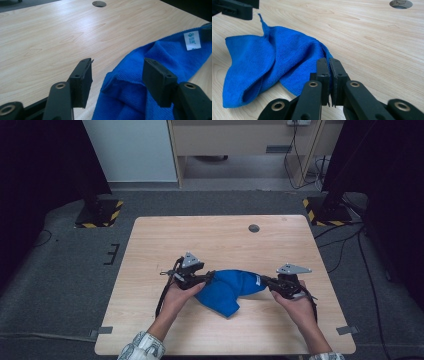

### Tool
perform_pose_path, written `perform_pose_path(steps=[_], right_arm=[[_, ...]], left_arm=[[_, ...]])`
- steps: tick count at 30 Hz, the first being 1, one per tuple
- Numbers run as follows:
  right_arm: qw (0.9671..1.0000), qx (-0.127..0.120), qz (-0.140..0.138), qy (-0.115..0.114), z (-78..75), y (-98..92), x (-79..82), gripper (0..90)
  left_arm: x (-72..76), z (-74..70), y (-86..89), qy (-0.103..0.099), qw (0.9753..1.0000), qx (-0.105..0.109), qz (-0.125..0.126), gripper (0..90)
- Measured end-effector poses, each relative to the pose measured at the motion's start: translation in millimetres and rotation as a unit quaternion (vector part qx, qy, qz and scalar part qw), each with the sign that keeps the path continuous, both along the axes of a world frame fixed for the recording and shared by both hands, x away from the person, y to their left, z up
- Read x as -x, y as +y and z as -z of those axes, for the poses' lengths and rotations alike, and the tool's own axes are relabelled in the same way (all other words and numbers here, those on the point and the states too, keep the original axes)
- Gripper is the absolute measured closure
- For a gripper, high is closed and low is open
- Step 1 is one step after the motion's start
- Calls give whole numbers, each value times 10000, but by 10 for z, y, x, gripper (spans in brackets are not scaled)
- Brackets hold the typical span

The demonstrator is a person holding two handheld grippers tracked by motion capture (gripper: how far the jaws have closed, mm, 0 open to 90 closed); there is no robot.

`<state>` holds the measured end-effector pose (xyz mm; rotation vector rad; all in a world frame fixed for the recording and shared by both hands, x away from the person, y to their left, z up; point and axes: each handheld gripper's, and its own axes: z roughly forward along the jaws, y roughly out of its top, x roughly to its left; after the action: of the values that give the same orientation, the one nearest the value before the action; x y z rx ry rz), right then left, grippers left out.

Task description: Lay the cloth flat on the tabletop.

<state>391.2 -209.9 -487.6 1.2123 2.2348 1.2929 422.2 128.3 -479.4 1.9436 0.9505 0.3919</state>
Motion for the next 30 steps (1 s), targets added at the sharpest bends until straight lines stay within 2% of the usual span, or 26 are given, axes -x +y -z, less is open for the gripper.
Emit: perform_pose_path(steps=[5, 7, 10, 13, 16, 18, 21, 25, 30], right_arm=[[10000, 50, -27, 10, 14, 18, 2, 865], [10000, 60, -48, 4, 19, 21, -1, 864], [10000, 41, -53, 11, 17, 16, 0, 861], [10000, 31, -40, 31, 18, 11, 4, 859], [10000, 21, -47, 41, 20, 11, 3, 859], [10000, 32, -63, 33, 18, 8, 1, 863], [10000, 23, -36, 30, 21, -3, -5, 873], [10000, 21, -31, 38, 21, -13, -10, 880], [10000, 4, -1, 5, 8, -30, -13, 882]], left_arm=[[-79, 74, 3, 100, 9999, -1, -109, 405], [-93, 110, -13, 179, 9998, -60, -1, 412], [-80, 116, -47, 218, 9997, -38, 132, 415], [-58, 141, -104, 240, 9992, -191, 239, 425], [-48, 182, -147, 278, 9982, -388, 360, 485], [-37, 190, -153, 247, 9981, -429, 362, 585], [-24, 216, -161, 312, 9975, -500, 402, 698], [-27, 225, -136, 393, 9973, -417, 464, 835], [-18, 174, -82, 314, 9981, -337, 419, 881]])
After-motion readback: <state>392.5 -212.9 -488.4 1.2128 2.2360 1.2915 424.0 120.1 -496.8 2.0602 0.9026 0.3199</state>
